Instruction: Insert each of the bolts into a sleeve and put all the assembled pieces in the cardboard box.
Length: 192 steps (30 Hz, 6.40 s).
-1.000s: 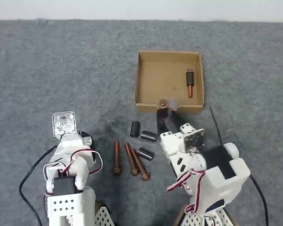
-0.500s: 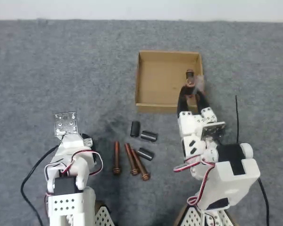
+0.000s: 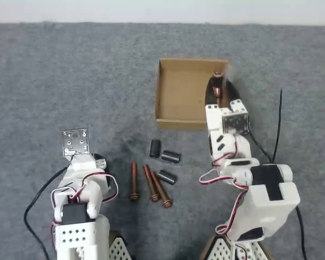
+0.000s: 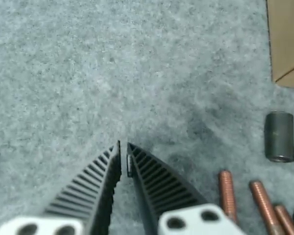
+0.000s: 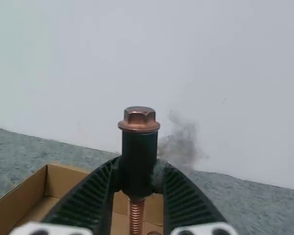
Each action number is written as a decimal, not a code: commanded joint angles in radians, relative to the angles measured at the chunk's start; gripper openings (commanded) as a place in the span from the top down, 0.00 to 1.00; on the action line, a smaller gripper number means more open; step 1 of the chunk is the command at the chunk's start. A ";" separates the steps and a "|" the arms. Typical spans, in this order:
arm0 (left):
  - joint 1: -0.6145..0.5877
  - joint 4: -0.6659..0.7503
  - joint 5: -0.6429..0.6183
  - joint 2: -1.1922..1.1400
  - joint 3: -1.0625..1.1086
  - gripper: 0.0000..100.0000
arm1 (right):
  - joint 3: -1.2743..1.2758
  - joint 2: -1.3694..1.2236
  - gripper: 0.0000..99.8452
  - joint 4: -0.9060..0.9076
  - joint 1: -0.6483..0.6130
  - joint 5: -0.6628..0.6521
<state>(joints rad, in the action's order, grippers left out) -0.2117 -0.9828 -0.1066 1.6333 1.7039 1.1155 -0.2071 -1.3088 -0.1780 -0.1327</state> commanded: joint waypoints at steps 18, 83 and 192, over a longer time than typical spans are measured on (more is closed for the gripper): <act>-0.006 0.020 0.005 0.018 -0.013 0.98 | -0.552 0.306 0.99 1.230 0.004 -0.017; -0.008 0.017 0.005 0.012 -0.013 0.98 | -1.174 0.208 0.97 2.905 -0.366 -0.015; -0.008 0.020 0.005 0.014 -0.012 0.98 | -0.459 0.418 0.99 2.238 -0.374 -0.247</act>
<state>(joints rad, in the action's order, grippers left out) -0.2117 -0.9828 -0.1066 1.6333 1.7039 0.6429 0.0875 0.9191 -0.6091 -0.4242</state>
